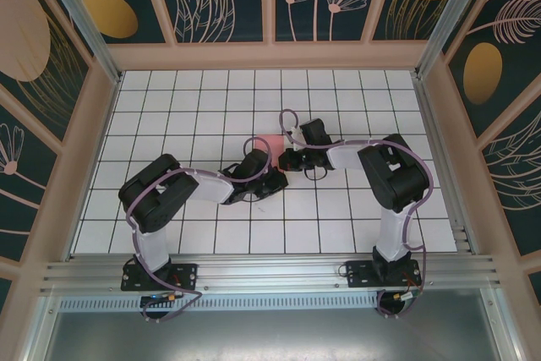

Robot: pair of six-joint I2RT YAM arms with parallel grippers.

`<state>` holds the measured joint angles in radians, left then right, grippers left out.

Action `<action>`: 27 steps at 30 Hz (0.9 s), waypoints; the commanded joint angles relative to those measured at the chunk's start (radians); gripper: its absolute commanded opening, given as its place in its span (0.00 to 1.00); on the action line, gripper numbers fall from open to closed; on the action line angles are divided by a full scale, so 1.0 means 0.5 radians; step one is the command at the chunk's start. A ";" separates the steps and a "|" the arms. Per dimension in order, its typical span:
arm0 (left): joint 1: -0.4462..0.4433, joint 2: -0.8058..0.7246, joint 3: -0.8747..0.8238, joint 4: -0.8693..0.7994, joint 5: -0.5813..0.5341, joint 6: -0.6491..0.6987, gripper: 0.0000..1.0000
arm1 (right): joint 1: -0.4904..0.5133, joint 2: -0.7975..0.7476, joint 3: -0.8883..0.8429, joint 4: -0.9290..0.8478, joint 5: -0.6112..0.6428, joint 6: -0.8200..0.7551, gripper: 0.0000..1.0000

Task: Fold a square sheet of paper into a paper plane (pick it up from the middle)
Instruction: Fold the triangle a second time at the center of the table.

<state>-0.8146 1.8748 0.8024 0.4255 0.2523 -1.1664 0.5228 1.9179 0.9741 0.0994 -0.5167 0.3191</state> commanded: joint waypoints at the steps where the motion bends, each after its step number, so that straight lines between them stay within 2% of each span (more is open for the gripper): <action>1: -0.033 -0.056 -0.055 0.098 0.067 -0.026 0.15 | 0.028 0.088 0.010 -0.129 0.094 -0.042 0.00; 4: -0.033 -0.343 -0.106 0.121 -0.027 0.038 0.17 | 0.025 0.087 0.009 -0.137 0.101 -0.052 0.00; 7: -0.025 -0.672 -0.212 0.064 -0.295 0.118 0.15 | 0.025 0.091 0.010 -0.128 0.095 -0.049 0.00; 9: 0.029 -0.815 -0.278 -0.039 -0.466 0.148 0.12 | 0.026 0.100 0.020 -0.134 0.095 -0.045 0.00; 11: 0.126 -0.855 -0.319 -0.061 -0.468 0.163 0.11 | 0.026 0.098 0.025 -0.140 0.090 -0.049 0.00; 14: 0.289 -0.752 -0.297 0.024 -0.263 0.175 0.11 | 0.028 0.097 0.027 -0.148 0.092 -0.054 0.00; 19: 0.338 -0.424 -0.070 0.020 -0.094 0.223 0.12 | 0.028 0.114 0.058 -0.175 0.088 -0.071 0.00; 22: 0.339 -0.234 0.017 0.002 -0.047 0.203 0.11 | 0.028 0.127 0.080 -0.190 0.084 -0.074 0.00; 27: 0.347 -0.125 0.036 0.003 -0.138 0.212 0.11 | 0.028 0.113 0.073 -0.197 0.100 -0.074 0.00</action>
<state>-0.6453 1.7893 0.7883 0.4332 0.1852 -1.0847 0.5255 1.9350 1.0103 0.0647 -0.5159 0.3111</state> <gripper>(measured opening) 0.111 0.048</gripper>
